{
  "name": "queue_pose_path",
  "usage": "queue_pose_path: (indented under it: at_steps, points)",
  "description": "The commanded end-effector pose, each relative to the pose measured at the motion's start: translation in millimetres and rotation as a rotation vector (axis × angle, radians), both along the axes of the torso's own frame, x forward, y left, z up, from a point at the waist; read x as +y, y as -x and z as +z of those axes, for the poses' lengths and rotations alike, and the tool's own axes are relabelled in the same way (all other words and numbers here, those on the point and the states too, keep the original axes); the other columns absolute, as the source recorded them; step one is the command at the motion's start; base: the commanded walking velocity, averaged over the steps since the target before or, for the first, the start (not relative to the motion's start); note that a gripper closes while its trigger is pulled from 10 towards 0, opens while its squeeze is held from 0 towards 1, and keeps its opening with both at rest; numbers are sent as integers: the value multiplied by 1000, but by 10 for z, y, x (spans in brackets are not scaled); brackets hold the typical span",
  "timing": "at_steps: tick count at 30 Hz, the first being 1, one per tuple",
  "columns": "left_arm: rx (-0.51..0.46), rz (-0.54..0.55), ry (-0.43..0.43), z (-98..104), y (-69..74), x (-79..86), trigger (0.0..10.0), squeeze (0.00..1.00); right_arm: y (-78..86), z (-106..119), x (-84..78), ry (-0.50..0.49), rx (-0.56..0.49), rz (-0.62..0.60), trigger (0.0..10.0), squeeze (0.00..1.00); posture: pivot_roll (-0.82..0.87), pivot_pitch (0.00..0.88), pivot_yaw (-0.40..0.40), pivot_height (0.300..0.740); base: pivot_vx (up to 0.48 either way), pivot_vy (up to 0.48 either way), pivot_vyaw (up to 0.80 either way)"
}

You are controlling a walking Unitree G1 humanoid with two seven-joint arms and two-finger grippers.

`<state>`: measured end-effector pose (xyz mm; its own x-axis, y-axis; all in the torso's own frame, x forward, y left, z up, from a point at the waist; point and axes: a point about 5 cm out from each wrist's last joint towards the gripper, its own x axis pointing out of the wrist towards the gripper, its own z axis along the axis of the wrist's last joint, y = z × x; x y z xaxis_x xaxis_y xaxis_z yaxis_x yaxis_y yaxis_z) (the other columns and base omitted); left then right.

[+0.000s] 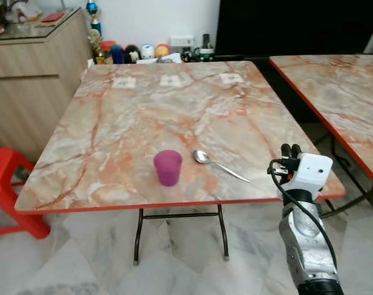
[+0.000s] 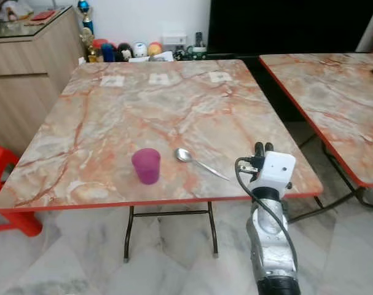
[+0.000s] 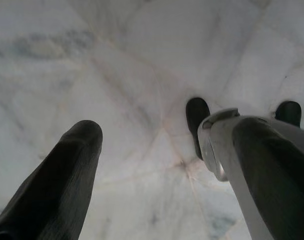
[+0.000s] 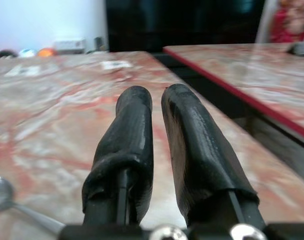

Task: Setting the table

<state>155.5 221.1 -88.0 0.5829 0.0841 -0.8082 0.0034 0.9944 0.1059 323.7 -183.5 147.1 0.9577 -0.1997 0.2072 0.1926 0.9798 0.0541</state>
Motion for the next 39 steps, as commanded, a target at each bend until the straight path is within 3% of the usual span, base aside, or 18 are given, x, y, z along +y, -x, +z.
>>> queue_pose_path:
  at_steps: [1,10,18,22,29,30,31,32,33,36,37,38,39]
  points:
    - [39,0,-5,-35,86,20,10000,0,-4,5,48,4,-2,17,10000,0,6,92,-5,740,311,0,587]
    - [38,2,-3,-36,87,17,10000,0,-11,-19,76,-8,12,37,10000,0,6,95,-8,740,297,0,190]
    - [36,1,-3,-35,86,13,10000,0,-11,-26,71,8,19,53,10000,0,3,96,-10,740,0,0,230]
    - [37,-2,-3,-36,85,11,10000,0,-12,-40,38,-6,28,47,10000,0,3,96,-10,740,0,0,0]
    - [39,-4,-4,-35,83,12,10000,0,-68,-111,-101,52,120,102,10000,0,5,98,-10,740,0,0,0]
    - [40,-5,-4,-35,82,13,10000,0,-81,-97,-130,61,122,132,10000,122,4,99,-8,740,0,0,0]
    - [40,-6,-5,-35,82,14,10000,0,-93,-72,-156,63,121,162,10000,565,5,100,-7,740,0,0,0]
    - [40,-6,-5,-35,82,14,10000,0,-93,-72,-156,63,121,162,10000,565,5,100,-7,740,0,0,0]
    - [40,-6,-5,-34,82,15,10000,0,-102,-67,-167,53,131,188,10000,1000,5,100,-7,740,0,0,0]
    - [39,-7,-6,-33,82,19,10000,0,-142,-66,-210,95,185,280,10000,1000,3,101,-2,740,0,0,0]
    - [39,-7,-6,-33,81,22,10000,0,-152,-82,-217,106,213,320,10000,820,4,102,0,740,0,0,0]
    - [39,-7,-6,-33,81,22,10000,0,-152,-82,-217,106,213,320,10000,820,4,102,0,740,0,0,0]
    - [40,-8,-7,-32,81,23,10000,0,-160,-102,-237,126,237,343,10000,0,4,102,1,740,0,0,0]
